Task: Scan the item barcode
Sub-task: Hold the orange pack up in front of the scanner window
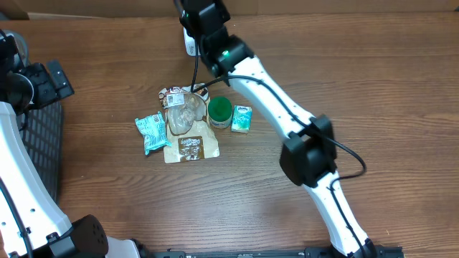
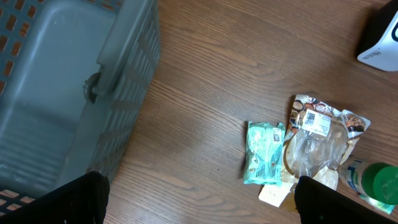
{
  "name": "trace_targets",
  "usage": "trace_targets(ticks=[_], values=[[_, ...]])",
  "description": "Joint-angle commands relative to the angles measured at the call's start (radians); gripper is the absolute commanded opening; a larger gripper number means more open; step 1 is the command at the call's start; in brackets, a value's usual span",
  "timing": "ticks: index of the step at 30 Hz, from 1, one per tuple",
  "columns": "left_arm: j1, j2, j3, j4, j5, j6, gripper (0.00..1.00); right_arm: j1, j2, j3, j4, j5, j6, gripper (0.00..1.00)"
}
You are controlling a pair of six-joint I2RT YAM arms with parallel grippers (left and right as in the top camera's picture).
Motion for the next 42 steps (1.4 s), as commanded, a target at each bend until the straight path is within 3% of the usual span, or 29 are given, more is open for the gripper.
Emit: trace_targets(ticks=[1, 16, 26, 42], values=[[0.003, 0.002, 0.018, -0.001, -0.006, 0.023, 1.00, -0.004, 0.060, 0.008, 0.074, 0.066, -0.227, 0.04], [0.003, 0.002, 0.018, -0.001, -0.006, 0.023, 1.00, -0.005, 0.148, 0.006, 0.103, 0.031, -0.272, 0.04], [0.003, 0.002, 0.018, -0.001, -0.006, 0.023, 1.00, -0.006, 0.148, 0.006, 0.046, -0.074, -0.400, 0.04], [0.003, 0.002, 0.018, -0.001, -0.006, 0.023, 1.00, -0.012, 0.145, 0.006, 0.046, -0.046, -0.396, 0.04]])
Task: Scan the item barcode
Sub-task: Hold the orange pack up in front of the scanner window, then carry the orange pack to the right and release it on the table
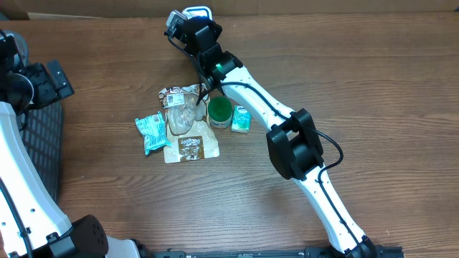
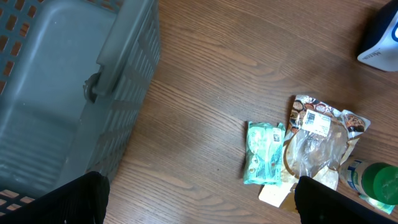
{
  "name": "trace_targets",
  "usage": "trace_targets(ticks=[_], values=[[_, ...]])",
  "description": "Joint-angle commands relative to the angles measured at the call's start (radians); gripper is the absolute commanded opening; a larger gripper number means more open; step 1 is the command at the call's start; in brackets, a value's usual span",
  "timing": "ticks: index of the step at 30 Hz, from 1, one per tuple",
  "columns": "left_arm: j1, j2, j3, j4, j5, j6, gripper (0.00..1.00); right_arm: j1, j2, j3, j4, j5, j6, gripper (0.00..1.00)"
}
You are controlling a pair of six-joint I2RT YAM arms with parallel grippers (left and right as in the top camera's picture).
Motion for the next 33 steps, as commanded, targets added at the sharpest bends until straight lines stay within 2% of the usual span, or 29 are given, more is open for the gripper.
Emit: trace_targets(ticks=[1, 8, 15, 18, 23, 25, 29, 33], values=[[0.003, 0.002, 0.018, -0.002, -0.006, 0.023, 1.00, -0.008, -0.008, 0.007, 0.006, 0.017, 0.011, 0.04], [0.003, 0.002, 0.018, -0.002, -0.006, 0.023, 1.00, -0.008, -0.088, 0.007, -0.015, 0.000, 0.159, 0.04], [0.003, 0.002, 0.018, -0.002, -0.006, 0.023, 0.99, -0.021, -0.267, 0.007, -0.232, -0.181, 0.379, 0.04], [0.003, 0.002, 0.018, -0.002, -0.006, 0.023, 0.99, -0.049, -0.365, 0.007, -0.356, -0.375, 0.560, 0.04], [0.003, 0.002, 0.018, -0.002, -0.006, 0.023, 1.00, -0.152, -0.494, 0.007, -0.549, -0.862, 0.790, 0.04], [0.003, 0.002, 0.018, -0.002, -0.006, 0.023, 0.99, -0.230, -0.536, 0.007, -0.677, -1.046, 0.889, 0.04], [0.003, 0.002, 0.018, -0.002, -0.006, 0.023, 0.99, -0.355, -0.556, 0.007, -0.897, -1.181, 0.906, 0.04], [0.003, 0.002, 0.018, -0.002, -0.006, 0.023, 1.00, -0.475, -0.552, 0.003, -1.094, -1.141, 0.906, 0.04]])
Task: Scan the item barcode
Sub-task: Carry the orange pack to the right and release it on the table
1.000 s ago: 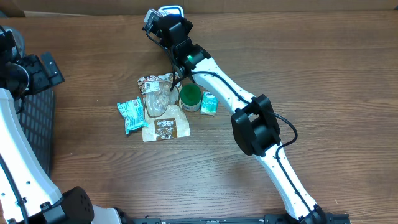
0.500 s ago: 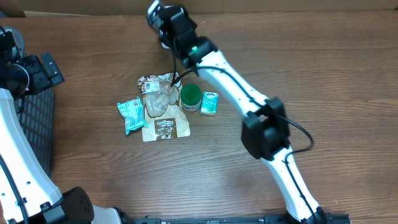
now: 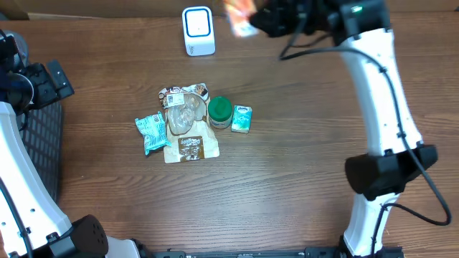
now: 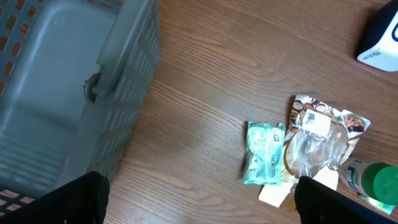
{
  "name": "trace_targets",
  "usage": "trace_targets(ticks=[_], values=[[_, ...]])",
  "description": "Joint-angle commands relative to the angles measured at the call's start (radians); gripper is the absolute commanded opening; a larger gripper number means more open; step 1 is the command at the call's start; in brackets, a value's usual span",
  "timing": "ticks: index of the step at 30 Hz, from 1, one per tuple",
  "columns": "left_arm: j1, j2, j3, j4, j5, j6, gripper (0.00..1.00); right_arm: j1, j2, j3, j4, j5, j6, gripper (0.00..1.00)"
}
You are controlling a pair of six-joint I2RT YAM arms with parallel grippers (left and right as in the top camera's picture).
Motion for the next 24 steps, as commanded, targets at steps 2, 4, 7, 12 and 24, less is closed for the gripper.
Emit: trace_targets(ticks=[2, 4, 7, 12, 24], values=[[0.003, 0.002, 0.018, -0.002, -0.006, 0.023, 1.00, -0.125, 0.013, -0.015, -0.180, 0.004, 0.046, 0.04], [0.003, 0.002, 0.018, -0.002, -0.006, 0.023, 0.99, -0.169, 0.015, -0.028, -0.262, 0.112, 0.047, 0.04], [0.003, 0.002, 0.018, -0.002, -0.006, 0.023, 1.00, -0.221, 0.018, -0.082, -0.325, 0.294, 0.083, 0.04], [0.003, 0.002, 0.018, -0.002, -0.006, 0.023, 1.00, -0.287, 0.019, -0.282, -0.276, 0.386, 0.159, 0.04], [0.003, 0.002, 0.018, -0.002, -0.006, 0.023, 1.00, -0.395, 0.019, -0.688, -0.031, 0.349, 0.170, 0.04]])
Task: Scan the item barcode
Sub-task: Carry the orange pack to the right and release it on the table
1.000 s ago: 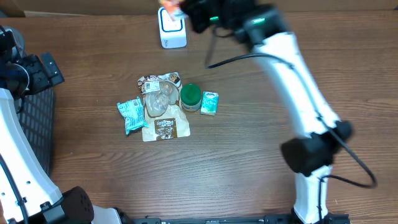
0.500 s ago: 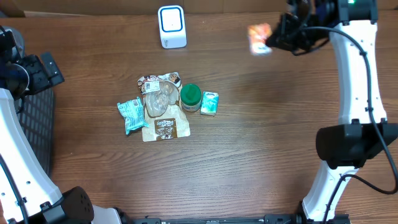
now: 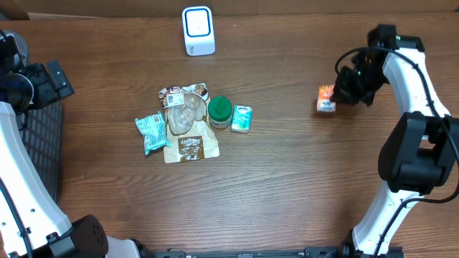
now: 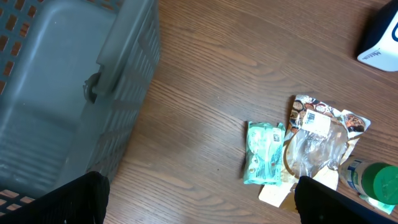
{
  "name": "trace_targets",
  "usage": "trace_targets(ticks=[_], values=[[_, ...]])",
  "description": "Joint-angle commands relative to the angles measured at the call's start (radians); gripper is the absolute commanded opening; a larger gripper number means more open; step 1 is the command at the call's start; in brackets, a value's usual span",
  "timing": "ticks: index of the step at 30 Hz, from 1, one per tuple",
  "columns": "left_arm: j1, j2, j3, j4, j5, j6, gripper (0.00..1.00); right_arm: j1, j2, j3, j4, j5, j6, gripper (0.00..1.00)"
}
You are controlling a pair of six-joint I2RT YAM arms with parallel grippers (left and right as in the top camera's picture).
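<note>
The white barcode scanner (image 3: 199, 30) stands at the table's far edge; its corner (image 4: 379, 46) also shows in the left wrist view. A small orange box (image 3: 326, 98) is at the right side of the table, at the tip of my right gripper (image 3: 341, 92), which looks shut on it. In the middle lies a pile: a teal packet (image 3: 150, 132), a clear bag over brown packets (image 3: 185, 125), a green-lidded jar (image 3: 219, 110) and a small green box (image 3: 242, 118). My left gripper (image 4: 202, 190) hangs open, high over the table's left, with nothing between its fingers.
A grey slatted basket (image 4: 56, 93) fills the left of the left wrist view, and its dark edge (image 3: 39, 154) lies along the table's left side. Bare wood separates the pile from the orange box.
My right gripper was near the far edge just right of the scanner, holding the orange box up. Now gripper and box are at the table's right side. The left arm has not moved.
First my right arm stretched over the pile with its gripper by the scanner. Then the gripper was right at the scanner on the far edge. Later it held the orange box beside the scanner, and now the box is far right. The pile and left arm stayed put.
</note>
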Motion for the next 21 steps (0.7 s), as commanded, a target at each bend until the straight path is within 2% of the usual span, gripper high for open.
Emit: trace_targets(ticks=[1, 13, 17, 21], values=[[0.003, 0.002, 0.018, -0.001, -0.006, 0.023, 1.00, -0.035, -0.003, -0.052, 0.035, 0.004, 0.007, 0.04], [0.003, 0.002, 0.018, -0.001, -0.006, 0.023, 0.99, -0.119, -0.002, -0.116, 0.091, 0.045, 0.082, 0.06], [0.003, 0.002, 0.018, -0.001, -0.006, 0.023, 1.00, -0.119, -0.003, -0.118, 0.078, 0.068, 0.077, 0.33], [0.003, 0.002, 0.018, -0.001, -0.006, 0.023, 1.00, -0.119, -0.003, -0.087, 0.032, 0.066, 0.074, 0.35]])
